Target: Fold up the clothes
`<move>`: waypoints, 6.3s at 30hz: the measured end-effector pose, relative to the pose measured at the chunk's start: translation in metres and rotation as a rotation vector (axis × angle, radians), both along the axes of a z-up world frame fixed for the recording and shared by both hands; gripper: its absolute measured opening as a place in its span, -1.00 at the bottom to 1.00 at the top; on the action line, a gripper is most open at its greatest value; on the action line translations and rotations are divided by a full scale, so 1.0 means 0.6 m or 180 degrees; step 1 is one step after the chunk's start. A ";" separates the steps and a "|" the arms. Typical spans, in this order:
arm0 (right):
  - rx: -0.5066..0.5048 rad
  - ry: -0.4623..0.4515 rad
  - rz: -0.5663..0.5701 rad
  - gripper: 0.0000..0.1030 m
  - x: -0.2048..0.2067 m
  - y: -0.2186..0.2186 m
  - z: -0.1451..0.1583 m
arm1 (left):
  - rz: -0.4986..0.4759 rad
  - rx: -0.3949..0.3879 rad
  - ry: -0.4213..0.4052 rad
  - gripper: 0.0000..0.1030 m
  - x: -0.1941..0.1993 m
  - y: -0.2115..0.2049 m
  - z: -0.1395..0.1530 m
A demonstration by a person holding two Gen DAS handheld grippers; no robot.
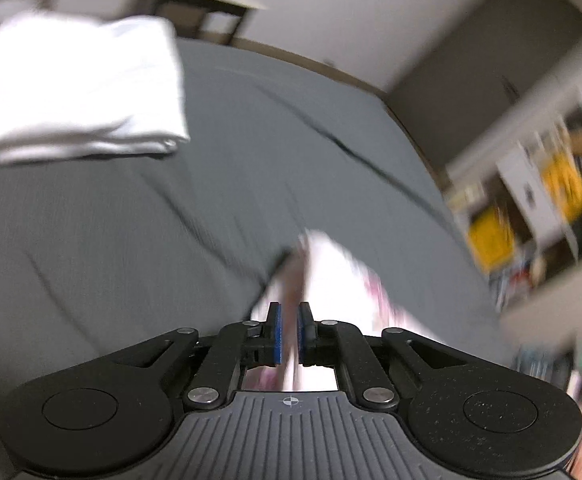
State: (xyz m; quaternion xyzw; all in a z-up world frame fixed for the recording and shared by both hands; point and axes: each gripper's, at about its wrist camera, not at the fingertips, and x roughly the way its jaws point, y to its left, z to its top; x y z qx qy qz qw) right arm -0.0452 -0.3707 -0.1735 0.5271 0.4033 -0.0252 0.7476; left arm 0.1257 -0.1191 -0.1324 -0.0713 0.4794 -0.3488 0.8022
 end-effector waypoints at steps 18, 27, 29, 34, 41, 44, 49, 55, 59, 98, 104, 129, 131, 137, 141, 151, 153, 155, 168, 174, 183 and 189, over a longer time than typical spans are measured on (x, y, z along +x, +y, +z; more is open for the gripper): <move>-0.0519 0.0240 0.0270 0.15 -0.007 0.039 0.036 | -0.0064 0.0154 -0.0794 -0.88 -0.133 0.047 -0.013; -0.0370 0.0261 -0.0039 -0.20 -0.014 0.028 0.027 | 0.0579 0.0356 -0.0957 -0.88 -0.121 0.090 -0.014; -0.0409 0.0241 0.0000 0.06 -0.017 0.041 0.040 | 0.0594 0.0060 -0.1029 -0.88 -0.129 0.102 0.001; -0.0506 0.0190 0.0105 0.37 -0.026 0.074 0.070 | 0.0055 -0.0317 -0.1348 -0.88 -0.168 0.082 0.029; -0.1122 0.0026 0.0247 0.37 -0.053 0.168 0.108 | -0.0576 0.0069 -0.1301 -0.88 -0.174 -0.007 -0.001; -0.1514 -0.0080 0.0269 0.37 -0.066 0.209 0.129 | -0.0374 0.0307 -0.1245 -0.88 -0.161 -0.002 -0.017; -0.1841 -0.0284 0.0386 0.37 -0.055 0.253 0.159 | 0.0170 0.0391 -0.1138 -0.88 -0.146 0.047 -0.004; -0.1834 -0.0556 0.0538 0.37 0.008 0.269 0.203 | 0.0452 0.0105 -0.1019 -0.88 -0.150 0.109 0.020; -0.2152 -0.0461 0.0432 0.28 0.063 0.278 0.251 | -0.0050 -0.0321 -0.1137 -0.88 -0.183 0.088 0.038; -0.1958 -0.0248 0.0791 0.66 0.116 0.229 0.232 | -0.0199 0.0392 -0.0934 -0.88 -0.191 0.110 0.056; -0.1361 0.0058 0.0121 0.72 -0.036 0.174 0.197 | 0.0144 -0.0336 -0.0388 -0.88 -0.179 0.147 0.061; -0.0081 0.0338 -0.0751 0.19 -0.077 0.165 0.027 | -0.0837 -0.0673 0.0461 -0.88 -0.201 0.046 0.008; -0.0015 0.0312 -0.0759 0.03 -0.079 0.162 0.031 | -0.1027 -0.0632 0.0523 -0.88 -0.214 0.030 0.003; 0.0229 0.0234 -0.0863 -0.13 -0.091 0.148 0.046 | -0.1343 -0.0718 0.0805 -0.88 -0.246 -0.007 -0.006; 0.0400 0.0175 -0.0922 -0.13 -0.094 0.142 0.048 | -0.1168 -0.0916 0.0939 -0.88 -0.248 -0.016 -0.013; 0.0408 0.0087 -0.0868 -0.16 -0.071 0.139 0.058 | -0.0690 -0.1530 0.1469 -0.88 -0.251 -0.015 -0.041; 0.0420 0.0091 -0.0875 -0.16 -0.071 0.136 0.056 | -0.0687 -0.1577 0.1497 -0.88 -0.253 -0.009 -0.036; 0.0425 0.0098 -0.0861 -0.16 -0.074 0.134 0.054 | -0.0648 -0.1590 0.1481 -0.87 -0.256 0.000 -0.028; 0.0474 0.0066 -0.0833 -0.16 -0.078 0.130 0.055 | 0.0292 -0.1960 0.1985 1.00 -0.234 0.030 -0.061; 0.0519 0.0023 -0.0859 -0.16 -0.078 0.129 0.059 | 0.0558 -0.2084 0.2145 1.00 -0.254 0.014 -0.089; 0.0536 0.0031 -0.0857 -0.16 -0.076 0.130 0.062 | 0.1026 -0.2764 0.2205 0.99 -0.286 -0.037 -0.113; 0.0490 0.0036 -0.0826 -0.16 -0.072 0.133 0.068 | 0.1034 -0.2964 0.2478 0.71 -0.291 -0.066 -0.131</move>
